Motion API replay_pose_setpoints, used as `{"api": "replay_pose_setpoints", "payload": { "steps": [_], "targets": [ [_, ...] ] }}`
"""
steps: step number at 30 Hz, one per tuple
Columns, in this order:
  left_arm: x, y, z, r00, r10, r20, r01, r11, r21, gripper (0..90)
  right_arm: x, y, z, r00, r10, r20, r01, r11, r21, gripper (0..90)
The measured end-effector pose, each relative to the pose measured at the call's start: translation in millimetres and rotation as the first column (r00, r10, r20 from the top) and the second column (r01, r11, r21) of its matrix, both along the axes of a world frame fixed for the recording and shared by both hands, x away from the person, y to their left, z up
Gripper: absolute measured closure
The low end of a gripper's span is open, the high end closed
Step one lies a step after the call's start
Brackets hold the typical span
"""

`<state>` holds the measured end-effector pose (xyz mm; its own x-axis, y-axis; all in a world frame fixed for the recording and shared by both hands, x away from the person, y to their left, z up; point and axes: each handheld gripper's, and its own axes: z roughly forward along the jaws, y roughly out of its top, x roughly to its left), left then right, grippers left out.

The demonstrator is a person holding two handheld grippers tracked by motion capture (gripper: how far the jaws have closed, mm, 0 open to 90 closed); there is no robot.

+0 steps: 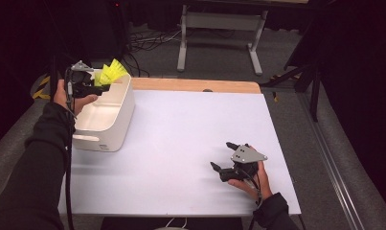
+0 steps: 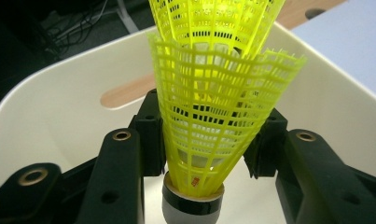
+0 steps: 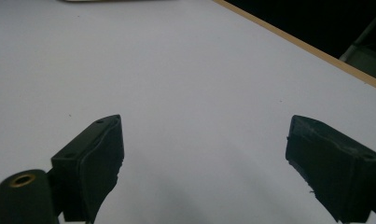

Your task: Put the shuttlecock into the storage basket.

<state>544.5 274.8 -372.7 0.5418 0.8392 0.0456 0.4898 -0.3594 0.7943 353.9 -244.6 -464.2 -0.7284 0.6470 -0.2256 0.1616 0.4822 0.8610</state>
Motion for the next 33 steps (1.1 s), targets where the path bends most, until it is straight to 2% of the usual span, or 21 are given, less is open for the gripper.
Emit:
{"api": "replay_pose_setpoints", "payload": {
  "steps": [1,3,5,7,8,11,12,14,17,19,20,22,26,29,33],
  "targets": [
    [0.0,0.0,0.0,1.0000,0.000,0.000,0.000,1.0000,0.000,57.2,0.0,0.1,0.0,1.0000,-0.001,0.000,0.001,1.000,-0.002,12.8],
    [2.0,-0.1,-4.1,0.9992,0.021,-0.035,-0.020,0.9996,0.018,57.2,-0.5,0.0,0.5,1.0000,0.001,0.004,-0.001,1.000,-0.001,12.8],
    [3.8,-0.2,-5.8,0.9986,0.029,-0.044,-0.027,0.9989,0.037,57.1,-0.7,0.0,0.9,1.0000,0.000,0.005,0.000,1.000,0.001,12.8],
    [4.5,-0.6,-7.2,0.9981,0.023,-0.058,-0.022,0.9993,0.030,57.0,-0.4,-0.3,1.0,1.0000,-0.001,0.006,0.001,1.000,0.001,12.8],
    [5.7,-4.6,-9.5,0.9963,0.016,-0.084,-0.011,0.9978,0.065,56.9,-0.2,-0.4,0.9,1.0000,-0.001,0.005,0.001,1.000,0.001,12.8],
    [7.8,-4.5,-9.6,0.9969,0.017,-0.076,-0.012,0.9975,0.069,56.6,0.7,-1.0,0.6,1.0000,-0.004,0.001,0.004,1.000,0.004,12.8],
    [8.3,-3.5,-10.0,0.9965,0.024,-0.080,-0.019,0.9982,0.057,56.2,1.0,-1.3,0.4,1.0000,-0.005,-0.002,0.005,1.000,0.005,12.8],
    [8.3,-4.0,-11.4,0.9937,0.025,-0.109,-0.019,0.9982,0.057,55.3,1.3,-2.1,0.1,1.0000,-0.005,-0.004,0.005,1.000,0.004,12.8],
    [9.3,-5.6,-11.8,0.9936,0.013,-0.112,-0.006,0.9979,0.064,54.5,1.4,-2.6,0.0,0.9999,-0.007,-0.008,0.008,1.000,0.010,12.8],
    [9.9,-7.8,-12.1,0.9923,0.003,-0.123,0.007,0.9968,0.080,54.1,1.5,-2.3,0.5,1.0000,-0.007,-0.006,0.007,1.000,0.012,12.8],
    [10.2,-9.9,-13.5,0.9899,0.004,-0.142,0.009,0.9959,0.090,54.1,1.2,-1.6,0.5,1.0000,-0.005,-0.007,0.005,1.000,0.012,12.8],
    [10.7,-10.1,-13.3,0.9915,-0.001,-0.130,0.014,0.9949,0.100,54.0,1.2,-1.3,0.2,0.9999,-0.003,-0.010,0.003,1.000,0.012,12.8],
    [12.9,-10.8,-14.1,0.9895,-0.007,-0.144,0.025,0.9925,0.120,51.8,2.4,-0.6,-0.1,0.9999,0.000,-0.016,0.000,1.000,0.016,12.9],
    [13.1,-11.7,-14.0,0.9885,-0.006,-0.151,0.024,0.9931,0.115,50.8,3.0,-0.4,-0.6,0.9997,0.004,-0.023,-0.003,1.000,0.019,12.9],
    [13.6,-12.8,-14.3,0.9878,-0.004,-0.156,0.024,0.9918,0.125,44.1,4.1,1.5,-1.0,0.9997,0.010,-0.024,-0.010,1.000,0.014,12.9]
  ]
}}
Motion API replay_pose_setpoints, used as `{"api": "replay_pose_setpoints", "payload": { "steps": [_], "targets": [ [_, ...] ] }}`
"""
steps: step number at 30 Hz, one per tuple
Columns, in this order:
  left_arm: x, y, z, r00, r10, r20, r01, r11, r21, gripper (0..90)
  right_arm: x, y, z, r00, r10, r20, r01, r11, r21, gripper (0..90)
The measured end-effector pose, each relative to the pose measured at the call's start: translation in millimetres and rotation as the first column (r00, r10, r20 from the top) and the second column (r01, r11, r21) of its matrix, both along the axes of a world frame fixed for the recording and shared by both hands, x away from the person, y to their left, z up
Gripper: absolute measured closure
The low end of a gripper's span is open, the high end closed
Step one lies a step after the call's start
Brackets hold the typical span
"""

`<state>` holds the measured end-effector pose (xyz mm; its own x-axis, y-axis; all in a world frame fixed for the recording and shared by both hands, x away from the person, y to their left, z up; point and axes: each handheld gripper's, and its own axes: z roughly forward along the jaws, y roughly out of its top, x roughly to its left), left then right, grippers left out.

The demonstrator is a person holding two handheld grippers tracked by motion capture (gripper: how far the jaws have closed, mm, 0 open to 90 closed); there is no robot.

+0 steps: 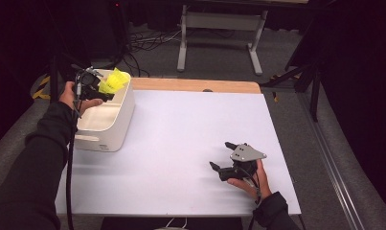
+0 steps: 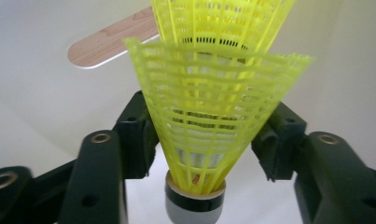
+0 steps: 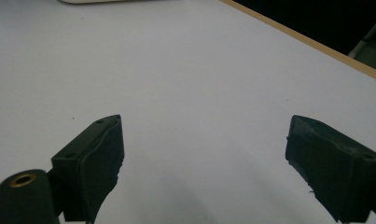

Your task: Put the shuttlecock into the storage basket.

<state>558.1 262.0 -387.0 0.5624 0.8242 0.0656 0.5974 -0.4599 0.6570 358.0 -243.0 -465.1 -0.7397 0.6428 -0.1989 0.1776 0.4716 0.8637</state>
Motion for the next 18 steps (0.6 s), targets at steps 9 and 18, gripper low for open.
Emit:
{"api": "replay_pose_setpoints", "payload": {
  "steps": [9,18],
  "targets": [
    [-1.5,-2.9,1.5,0.9995,-0.031,-0.006,0.032,0.9992,0.026,34.6,1.4,0.4,1.2,1.0000,0.002,-0.007,-0.002,1.000,0.001,12.7],
    [-12.7,-4.2,14.6,0.9948,-0.061,0.081,0.061,0.9981,0.002,21.8,1.1,1.3,2.1,1.0000,0.002,-0.001,-0.002,1.000,-0.005,12.5]
  ]
}}
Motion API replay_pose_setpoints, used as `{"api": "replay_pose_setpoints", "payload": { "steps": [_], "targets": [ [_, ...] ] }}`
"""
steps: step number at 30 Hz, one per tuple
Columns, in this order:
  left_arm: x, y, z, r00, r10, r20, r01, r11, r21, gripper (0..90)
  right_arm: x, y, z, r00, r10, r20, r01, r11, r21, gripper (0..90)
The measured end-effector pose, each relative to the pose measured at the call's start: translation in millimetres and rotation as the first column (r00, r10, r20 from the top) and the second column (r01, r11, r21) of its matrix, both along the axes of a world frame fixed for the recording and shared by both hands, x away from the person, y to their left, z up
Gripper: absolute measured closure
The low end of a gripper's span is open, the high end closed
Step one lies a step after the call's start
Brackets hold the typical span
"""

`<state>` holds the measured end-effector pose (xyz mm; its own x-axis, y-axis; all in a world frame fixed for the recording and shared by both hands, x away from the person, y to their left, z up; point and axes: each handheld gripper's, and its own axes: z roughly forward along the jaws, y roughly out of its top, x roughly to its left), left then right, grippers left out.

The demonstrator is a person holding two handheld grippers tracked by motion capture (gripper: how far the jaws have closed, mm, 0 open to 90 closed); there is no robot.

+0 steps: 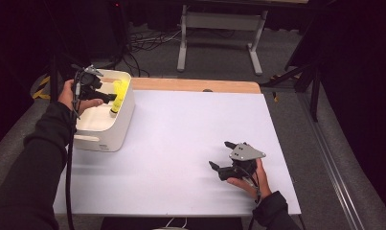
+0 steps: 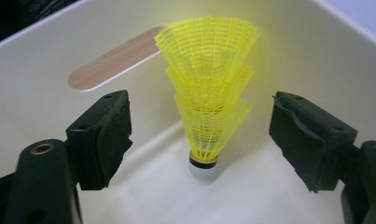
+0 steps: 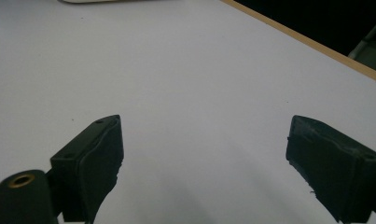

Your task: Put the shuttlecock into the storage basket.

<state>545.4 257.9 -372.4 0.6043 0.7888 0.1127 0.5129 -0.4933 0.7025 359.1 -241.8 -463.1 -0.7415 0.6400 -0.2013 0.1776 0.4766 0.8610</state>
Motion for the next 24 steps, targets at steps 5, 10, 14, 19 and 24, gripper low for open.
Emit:
{"api": "replay_pose_setpoints", "payload": {
  "steps": [5,10,14,19,24],
  "targets": [
    [-9.0,0.9,10.1,0.9988,-0.020,0.044,0.020,0.9998,0.009,17.4,-1.3,-0.4,1.0,1.0000,-0.004,0.005,0.004,1.000,-0.005,12.5],
    [-21.0,5.8,19.9,0.9924,-0.027,0.120,0.031,0.9991,-0.030,16.1,-2.4,-1.1,2.9,0.9998,-0.009,0.015,0.009,1.000,-0.001,12.5],
    [-31.4,5.3,24.5,0.9837,-0.048,0.173,0.054,0.9981,-0.029,15.8,-4.1,-1.3,4.0,0.9997,-0.010,0.022,0.010,1.000,-0.002,12.5],
    [-42.8,5.7,25.8,0.9721,-0.060,0.227,0.072,0.9964,-0.046,15.4,-4.8,-0.7,4.5,0.9997,-0.010,0.024,0.010,1.000,-0.005,12.5],
    [-49.5,6.3,25.5,0.9642,-0.062,0.258,0.077,0.9959,-0.048,15.1,-5.4,-0.3,5.1,0.9995,-0.010,0.029,0.010,1.000,-0.005,12.5]
  ]
}}
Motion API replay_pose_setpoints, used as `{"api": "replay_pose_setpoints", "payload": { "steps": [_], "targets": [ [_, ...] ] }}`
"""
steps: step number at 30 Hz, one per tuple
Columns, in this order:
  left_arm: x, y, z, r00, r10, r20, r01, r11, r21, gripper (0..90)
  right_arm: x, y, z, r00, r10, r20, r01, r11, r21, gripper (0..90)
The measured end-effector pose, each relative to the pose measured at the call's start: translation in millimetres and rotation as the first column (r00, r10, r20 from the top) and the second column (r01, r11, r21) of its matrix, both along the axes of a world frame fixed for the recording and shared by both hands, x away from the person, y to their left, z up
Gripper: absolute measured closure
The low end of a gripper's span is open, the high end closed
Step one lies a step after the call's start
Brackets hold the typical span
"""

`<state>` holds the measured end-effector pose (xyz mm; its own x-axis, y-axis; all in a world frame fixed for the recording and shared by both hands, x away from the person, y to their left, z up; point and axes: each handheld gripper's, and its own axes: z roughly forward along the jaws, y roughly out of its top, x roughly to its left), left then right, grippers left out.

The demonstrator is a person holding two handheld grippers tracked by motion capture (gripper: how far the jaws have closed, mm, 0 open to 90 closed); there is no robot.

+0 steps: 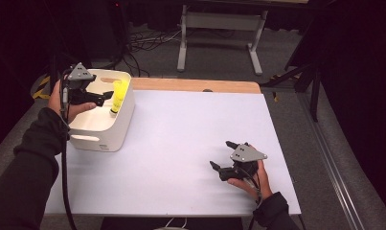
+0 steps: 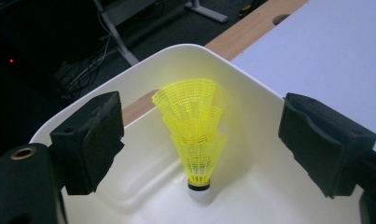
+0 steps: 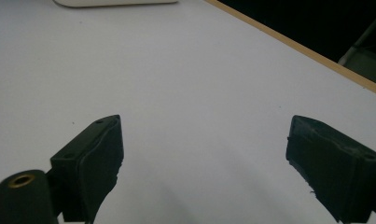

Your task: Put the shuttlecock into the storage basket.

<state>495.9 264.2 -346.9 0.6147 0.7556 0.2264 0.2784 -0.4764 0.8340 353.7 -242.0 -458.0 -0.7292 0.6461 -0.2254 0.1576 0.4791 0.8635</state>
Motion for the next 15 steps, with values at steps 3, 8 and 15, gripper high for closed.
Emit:
{"api": "replay_pose_setpoints", "payload": {
  "steps": [3,8,15],
  "targets": [
    [-5.9,0.4,0.7,0.9998,-0.008,0.017,0.008,0.9998,-0.018,14.9,-0.5,-0.2,0.4,1.0000,-0.002,0.003,0.002,1.000,0.001,12.5],
    [-15.2,-0.9,2.9,0.9983,-0.031,0.050,0.033,0.9988,-0.037,14.5,-1.6,0.3,1.2,0.9999,-0.008,0.010,0.008,1.000,-0.007,12.6],
    [-30.7,-5.6,4.6,0.9923,-0.073,0.100,0.078,0.9960,-0.044,12.0,-2.5,0.9,2.1,0.9998,-0.012,0.016,0.013,1.000,-0.013,12.6]
  ]
}}
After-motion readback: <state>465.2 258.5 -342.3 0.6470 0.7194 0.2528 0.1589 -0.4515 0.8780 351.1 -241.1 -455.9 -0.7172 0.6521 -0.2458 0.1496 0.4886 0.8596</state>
